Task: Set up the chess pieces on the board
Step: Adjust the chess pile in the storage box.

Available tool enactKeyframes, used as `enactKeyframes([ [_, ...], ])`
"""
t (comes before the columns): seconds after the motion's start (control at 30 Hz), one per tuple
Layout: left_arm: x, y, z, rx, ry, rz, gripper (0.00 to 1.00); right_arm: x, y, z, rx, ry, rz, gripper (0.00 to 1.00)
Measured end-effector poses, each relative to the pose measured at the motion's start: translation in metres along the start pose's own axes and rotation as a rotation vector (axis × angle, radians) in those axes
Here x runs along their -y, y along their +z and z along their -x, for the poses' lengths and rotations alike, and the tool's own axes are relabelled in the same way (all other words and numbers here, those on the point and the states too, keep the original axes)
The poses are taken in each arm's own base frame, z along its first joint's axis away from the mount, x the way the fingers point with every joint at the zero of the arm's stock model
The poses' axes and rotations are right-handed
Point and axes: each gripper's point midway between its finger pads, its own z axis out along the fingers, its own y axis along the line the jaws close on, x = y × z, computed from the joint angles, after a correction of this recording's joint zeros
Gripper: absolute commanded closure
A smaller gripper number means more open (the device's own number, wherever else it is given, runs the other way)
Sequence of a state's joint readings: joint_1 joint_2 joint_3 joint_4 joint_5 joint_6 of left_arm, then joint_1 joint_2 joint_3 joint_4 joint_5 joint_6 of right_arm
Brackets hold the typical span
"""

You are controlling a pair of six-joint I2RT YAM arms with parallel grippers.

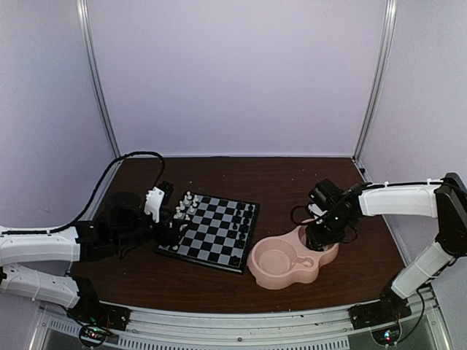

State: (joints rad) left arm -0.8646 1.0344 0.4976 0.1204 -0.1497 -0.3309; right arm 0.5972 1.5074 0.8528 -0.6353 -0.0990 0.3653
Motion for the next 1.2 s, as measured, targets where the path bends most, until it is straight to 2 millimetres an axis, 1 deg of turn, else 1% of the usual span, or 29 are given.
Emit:
enactKeyframes([
  [0.03, 0.000, -0.001, 0.001, 0.001, 0.000, -0.002, 0.23, 0.000, -0.001, 0.000, -0.012, -0.002, -0.008, 0.32],
  [0.07, 0.001, -0.001, 0.001, 0.003, -0.001, -0.005, 0.23, 0.000, -0.002, 0.000, -0.020, -0.003, -0.013, 0.30],
  [0.17, 0.002, -0.001, 0.001, 0.004, -0.001, -0.013, 0.22, 0.002, 0.002, -0.004, -0.074, -0.013, -0.045, 0.29],
  [0.27, 0.003, -0.001, 0.001, 0.000, -0.001, -0.018, 0.22, 0.006, 0.014, -0.011, -0.139, -0.023, -0.093, 0.29],
  [0.3, 0.003, -0.001, 0.000, -0.003, -0.001, -0.020, 0.22, 0.009, 0.018, -0.014, -0.158, -0.023, -0.109, 0.30],
  [0.33, 0.004, 0.000, -0.001, -0.007, 0.000, -0.023, 0.23, 0.009, 0.017, -0.013, -0.162, -0.023, -0.114, 0.34],
  [0.37, 0.005, 0.001, -0.002, -0.012, 0.001, -0.027, 0.23, 0.009, 0.016, -0.012, -0.158, -0.026, -0.123, 0.40],
  [0.47, 0.007, 0.004, -0.006, -0.029, 0.002, -0.038, 0.23, 0.009, 0.017, -0.014, -0.165, -0.021, -0.131, 0.65],
  [0.5, 0.007, 0.004, -0.007, -0.034, 0.002, -0.040, 0.23, 0.010, 0.017, -0.014, -0.165, -0.023, -0.133, 0.71],
  [0.53, 0.008, 0.005, -0.009, -0.040, 0.003, -0.043, 0.22, 0.009, 0.017, -0.015, -0.167, -0.015, -0.132, 0.75],
  [0.67, 0.009, 0.006, -0.010, -0.051, 0.004, -0.051, 0.23, 0.008, 0.016, -0.017, -0.164, -0.009, -0.122, 0.83],
  [0.73, 0.010, 0.006, -0.009, -0.049, 0.004, -0.052, 0.22, 0.009, 0.013, -0.019, -0.163, -0.004, -0.116, 0.90],
  [0.83, 0.010, 0.006, -0.008, -0.049, 0.004, -0.053, 0.22, 0.009, 0.006, -0.022, -0.155, -0.005, -0.105, 0.94],
  [0.93, 0.010, 0.006, -0.008, -0.048, 0.004, -0.052, 0.22, 0.006, -0.007, -0.017, -0.119, -0.003, -0.082, 0.99],
  [1.2, 0.010, 0.006, -0.008, -0.048, 0.004, -0.051, 0.22, -0.001, -0.040, -0.002, 0.003, 0.002, -0.021, 1.00],
])
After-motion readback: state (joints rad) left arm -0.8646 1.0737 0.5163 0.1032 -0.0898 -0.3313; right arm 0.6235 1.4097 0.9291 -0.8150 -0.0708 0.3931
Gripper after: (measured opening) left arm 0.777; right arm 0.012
